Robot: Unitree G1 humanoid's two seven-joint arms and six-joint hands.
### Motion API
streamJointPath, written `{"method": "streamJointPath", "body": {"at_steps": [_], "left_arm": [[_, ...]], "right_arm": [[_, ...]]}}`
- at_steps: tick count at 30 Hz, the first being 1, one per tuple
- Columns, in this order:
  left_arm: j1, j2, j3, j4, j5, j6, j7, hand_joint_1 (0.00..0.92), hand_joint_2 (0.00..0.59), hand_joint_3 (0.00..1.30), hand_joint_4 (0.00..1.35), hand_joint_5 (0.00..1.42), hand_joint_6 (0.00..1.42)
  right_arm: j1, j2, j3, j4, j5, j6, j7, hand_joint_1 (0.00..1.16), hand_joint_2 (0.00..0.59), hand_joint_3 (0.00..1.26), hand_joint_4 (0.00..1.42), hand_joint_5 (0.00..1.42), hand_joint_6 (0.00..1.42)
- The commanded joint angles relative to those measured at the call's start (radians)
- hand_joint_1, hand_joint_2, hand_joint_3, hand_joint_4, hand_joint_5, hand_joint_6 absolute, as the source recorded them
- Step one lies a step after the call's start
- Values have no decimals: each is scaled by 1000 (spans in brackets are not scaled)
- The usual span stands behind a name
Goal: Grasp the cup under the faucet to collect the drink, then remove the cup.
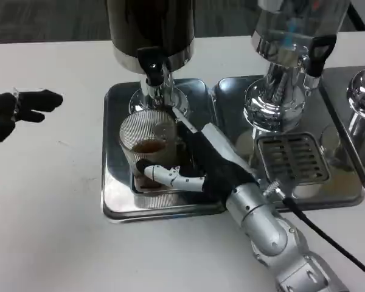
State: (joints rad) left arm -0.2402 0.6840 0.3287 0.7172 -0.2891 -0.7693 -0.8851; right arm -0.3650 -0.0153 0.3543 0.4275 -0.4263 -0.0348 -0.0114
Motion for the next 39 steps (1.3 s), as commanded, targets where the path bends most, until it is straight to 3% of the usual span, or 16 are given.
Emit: {"method": "streamJointPath", "body": {"at_steps": [1, 8, 11, 14, 17, 25, 39], "left_arm": [[17, 18, -8, -7, 20, 6, 12, 0, 105, 361, 265, 230, 276], [16, 20, -8, -8, 28, 3, 10, 0, 110, 367, 265, 240, 275], [15, 18, -13, -11, 32, -3, 7, 0, 112, 369, 266, 241, 275], [13, 13, -25, -13, 32, -2, -4, 0, 116, 369, 266, 242, 275], [5, 3, -54, -14, 38, -1, -11, 0, 124, 333, 230, 218, 275], [-43, -31, -126, 12, 64, -6, -5, 0, 127, 297, 195, 191, 264], [-80, -38, -149, 77, 82, -29, 10, 0, 128, 286, 181, 180, 260]], "right_arm": [[17, 23, 22, -31, -26, 44, -25, 537, 207, 0, 57, 210, 247], [27, 55, 49, -45, -72, 75, -96, 535, 207, 19, 198, 343, 401], [35, 61, 59, -49, -98, 79, -134, 548, 211, 145, 322, 443, 571], [45, 67, 61, -49, -112, 74, -173, 562, 213, 198, 374, 492, 636], [55, 70, 59, -52, -122, 80, -205, 572, 213, 261, 477, 592, 782], [87, 70, 56, -61, -149, 66, -298, 597, 222, 372, 608, 737, 988], [123, 65, 40, -87, -155, 17, -411, 628, 221, 461, 691, 854, 1139]]}}
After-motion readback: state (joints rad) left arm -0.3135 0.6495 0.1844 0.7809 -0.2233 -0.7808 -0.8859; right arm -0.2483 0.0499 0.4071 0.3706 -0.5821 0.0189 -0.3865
